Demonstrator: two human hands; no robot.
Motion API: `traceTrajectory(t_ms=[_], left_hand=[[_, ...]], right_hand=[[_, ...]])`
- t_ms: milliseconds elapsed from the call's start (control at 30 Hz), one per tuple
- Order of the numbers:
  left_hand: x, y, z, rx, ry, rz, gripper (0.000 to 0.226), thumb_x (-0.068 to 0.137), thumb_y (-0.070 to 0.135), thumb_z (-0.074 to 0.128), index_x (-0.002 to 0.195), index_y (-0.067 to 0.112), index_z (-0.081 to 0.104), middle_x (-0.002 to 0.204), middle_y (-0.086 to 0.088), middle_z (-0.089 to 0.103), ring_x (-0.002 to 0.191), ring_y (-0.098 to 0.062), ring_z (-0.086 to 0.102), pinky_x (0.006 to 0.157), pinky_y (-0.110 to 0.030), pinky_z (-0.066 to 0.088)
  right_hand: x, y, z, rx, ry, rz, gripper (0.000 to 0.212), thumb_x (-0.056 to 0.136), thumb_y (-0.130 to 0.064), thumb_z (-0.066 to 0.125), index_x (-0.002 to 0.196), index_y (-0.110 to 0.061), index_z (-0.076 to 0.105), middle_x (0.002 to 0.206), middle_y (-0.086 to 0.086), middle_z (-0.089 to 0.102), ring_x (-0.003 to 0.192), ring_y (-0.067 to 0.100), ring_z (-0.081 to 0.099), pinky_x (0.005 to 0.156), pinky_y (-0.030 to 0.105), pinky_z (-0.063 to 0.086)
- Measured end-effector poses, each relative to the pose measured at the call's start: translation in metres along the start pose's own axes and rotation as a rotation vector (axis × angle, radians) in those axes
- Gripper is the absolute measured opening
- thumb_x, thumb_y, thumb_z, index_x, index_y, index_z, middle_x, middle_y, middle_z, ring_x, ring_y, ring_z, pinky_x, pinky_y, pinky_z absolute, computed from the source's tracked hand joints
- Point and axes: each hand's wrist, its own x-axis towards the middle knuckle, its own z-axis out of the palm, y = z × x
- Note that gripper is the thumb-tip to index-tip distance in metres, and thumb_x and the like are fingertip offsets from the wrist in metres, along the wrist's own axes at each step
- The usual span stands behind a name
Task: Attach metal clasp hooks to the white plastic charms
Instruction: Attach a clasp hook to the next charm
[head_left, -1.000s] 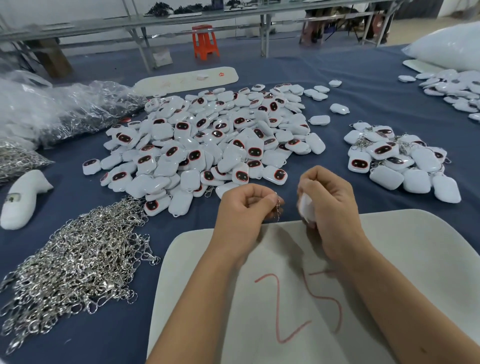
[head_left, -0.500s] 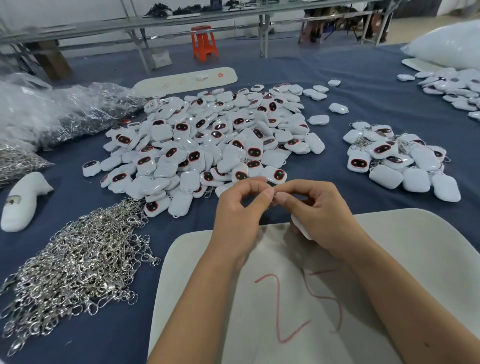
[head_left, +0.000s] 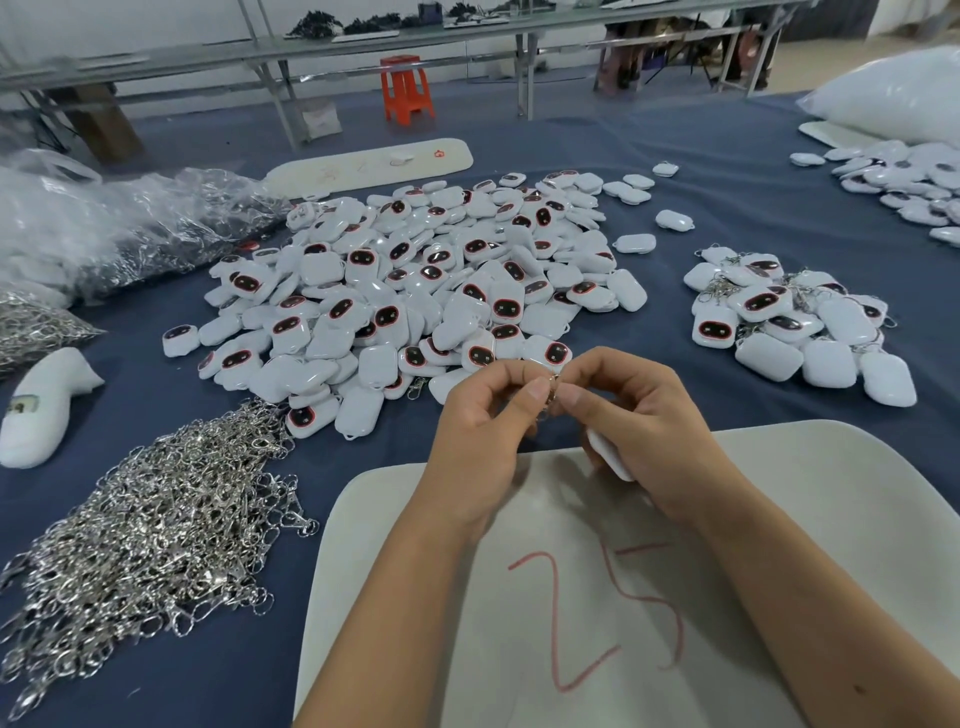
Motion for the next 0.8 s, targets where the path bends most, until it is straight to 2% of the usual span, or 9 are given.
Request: traceTrajectory(t_ms=[67, 233, 367, 433, 500, 567, 667, 733, 800], left_hand=[[-0.001, 0.001, -0.001, 0.04, -0.024, 0.02, 0.013, 0.092, 0.023, 0.06, 0.086, 0.024, 0.072, 0.084, 0.006, 0.069, 0.079, -0.012, 0.054, 0.072, -0.026, 0.049], [-0.001, 0.003, -0.008, 0.132, -0.089, 0.089, 0.016, 0.093, 0.018, 0.061, 0.081, 0.026, 0.069, 0.078, 0.01, 0.066, 0.072, -0.006, 0.054, 0.068, -0.019, 0.047], [-0.001, 0.005, -0.012, 0.209, -0.119, 0.135, 0.011, 0.092, 0.015, 0.061, 0.085, 0.018, 0.068, 0.08, 0.012, 0.065, 0.073, -0.004, 0.054, 0.073, -0.019, 0.045], [0.0, 0.005, -0.013, 0.244, -0.131, 0.151, 0.011, 0.095, 0.01, 0.061, 0.086, 0.014, 0.068, 0.081, 0.014, 0.066, 0.075, -0.001, 0.055, 0.076, -0.018, 0.044], [0.0, 0.005, -0.013, 0.293, -0.13, 0.168, 0.012, 0.096, 0.005, 0.061, 0.088, 0.01, 0.068, 0.081, 0.017, 0.065, 0.076, 0.001, 0.056, 0.076, -0.016, 0.044], [0.0, 0.004, -0.013, 0.351, -0.117, 0.18, 0.012, 0.097, 0.004, 0.061, 0.089, 0.009, 0.068, 0.081, 0.018, 0.064, 0.076, 0.001, 0.055, 0.075, -0.015, 0.043], [-0.001, 0.002, -0.012, 0.43, -0.075, 0.214, 0.011, 0.095, 0.012, 0.058, 0.088, 0.013, 0.065, 0.082, 0.017, 0.061, 0.075, -0.001, 0.053, 0.072, -0.016, 0.04], [-0.001, 0.001, -0.011, 0.499, -0.046, 0.255, 0.011, 0.096, 0.011, 0.057, 0.088, 0.013, 0.064, 0.083, 0.014, 0.06, 0.075, -0.004, 0.053, 0.07, -0.016, 0.039], [-0.001, -0.001, -0.01, 0.56, -0.01, 0.288, 0.013, 0.098, 0.006, 0.058, 0.088, 0.013, 0.063, 0.085, 0.009, 0.06, 0.078, -0.009, 0.054, 0.07, -0.018, 0.04]], right_hand=[[0.0, 0.0, -0.001, -0.014, -0.012, -0.003, 0.012, 0.102, -0.012, 0.064, 0.091, -0.007, 0.062, 0.062, 0.032, 0.048, 0.037, 0.022, 0.029, 0.04, 0.047, 0.022], [-0.001, 0.001, -0.006, -0.05, -0.107, 0.023, 0.012, 0.105, -0.004, 0.057, 0.094, -0.002, 0.057, 0.047, -0.012, 0.047, 0.031, 0.013, 0.027, 0.04, 0.05, 0.02], [-0.001, -0.003, -0.008, -0.088, -0.135, 0.026, 0.01, 0.105, 0.0, 0.055, 0.096, 0.002, 0.055, 0.05, -0.006, 0.048, 0.033, 0.018, 0.029, 0.044, 0.042, 0.016], [0.001, -0.005, -0.007, -0.1, -0.125, 0.027, 0.009, 0.105, 0.0, 0.056, 0.096, 0.001, 0.057, 0.062, 0.023, 0.05, 0.038, 0.03, 0.028, 0.042, 0.046, 0.017], [0.001, -0.005, -0.006, -0.102, -0.113, 0.025, 0.009, 0.104, 0.0, 0.057, 0.095, 0.0, 0.059, 0.07, 0.032, 0.047, 0.044, 0.042, 0.025, 0.041, 0.048, 0.019], [0.001, -0.003, -0.005, -0.12, -0.103, -0.003, 0.01, 0.103, 0.001, 0.058, 0.094, -0.001, 0.06, 0.069, 0.016, 0.053, 0.046, 0.033, 0.027, 0.042, 0.044, 0.021], [0.0, 0.002, -0.004, -0.183, -0.089, -0.056, 0.015, 0.103, 0.002, 0.059, 0.091, -0.006, 0.063, 0.064, -0.012, 0.058, 0.044, 0.01, 0.032, 0.044, 0.023, 0.026], [-0.001, 0.002, -0.003, -0.241, -0.079, -0.113, 0.019, 0.101, 0.003, 0.061, 0.088, -0.01, 0.065, 0.065, -0.011, 0.06, 0.046, 0.005, 0.035, 0.049, 0.014, 0.03], [-0.001, 0.0, -0.001, -0.321, -0.063, -0.174, 0.022, 0.099, 0.004, 0.064, 0.087, -0.014, 0.066, 0.072, -0.004, 0.062, 0.051, 0.005, 0.037, 0.054, 0.015, 0.033]])
